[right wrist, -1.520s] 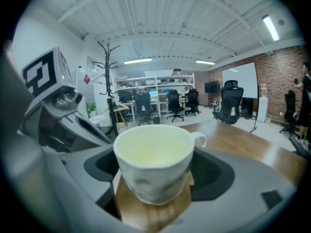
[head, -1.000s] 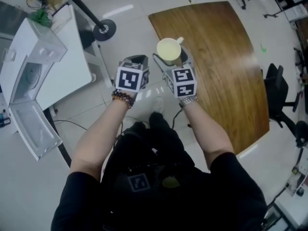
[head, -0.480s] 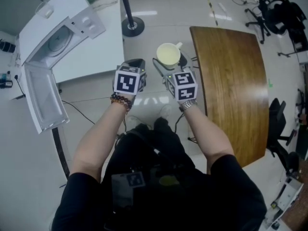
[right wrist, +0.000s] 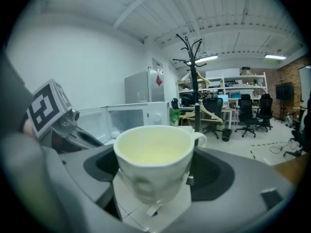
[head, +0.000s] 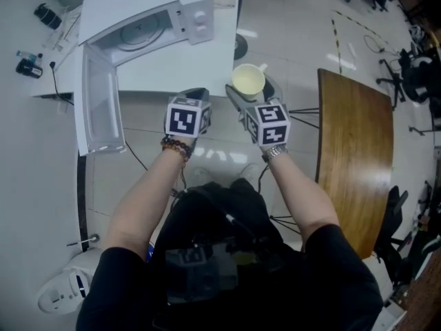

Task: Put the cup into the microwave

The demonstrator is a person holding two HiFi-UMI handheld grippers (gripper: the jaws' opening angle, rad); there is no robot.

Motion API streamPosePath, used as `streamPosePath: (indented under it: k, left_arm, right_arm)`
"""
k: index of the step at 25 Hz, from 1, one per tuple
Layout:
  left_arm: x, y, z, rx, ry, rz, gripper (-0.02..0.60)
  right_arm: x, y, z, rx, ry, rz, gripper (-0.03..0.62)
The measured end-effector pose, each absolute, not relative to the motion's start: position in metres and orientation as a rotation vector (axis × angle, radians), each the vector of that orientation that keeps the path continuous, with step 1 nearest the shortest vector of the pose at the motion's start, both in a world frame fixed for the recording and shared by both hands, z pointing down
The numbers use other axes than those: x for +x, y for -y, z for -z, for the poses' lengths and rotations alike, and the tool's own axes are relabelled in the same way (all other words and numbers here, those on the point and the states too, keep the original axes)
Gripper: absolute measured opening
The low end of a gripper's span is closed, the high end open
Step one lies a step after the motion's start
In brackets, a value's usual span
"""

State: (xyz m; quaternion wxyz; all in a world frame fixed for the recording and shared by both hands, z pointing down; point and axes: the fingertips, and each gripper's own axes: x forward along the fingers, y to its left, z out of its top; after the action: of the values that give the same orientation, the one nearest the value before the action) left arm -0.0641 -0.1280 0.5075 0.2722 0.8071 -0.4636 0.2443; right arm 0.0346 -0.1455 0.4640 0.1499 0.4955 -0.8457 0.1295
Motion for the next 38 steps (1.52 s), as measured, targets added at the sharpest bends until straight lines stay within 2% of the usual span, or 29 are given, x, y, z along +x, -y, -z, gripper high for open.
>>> streamPosePath:
  k: [13, 38]
  left_arm:
    - [-0.19, 0.114, -0.493, 2.044, 1.439, -0.541, 0.002]
    - [-0.292, 0.163, -0.516, 1.863, 1.577, -0.554, 0.001]
  right_arm:
    - [-0.097, 0.152, -0.449, 1.196, 2.538, -0.352, 0.454]
    - [-0.245, 0.221, -0.47, 0.849, 2.661, -0.338, 0.454]
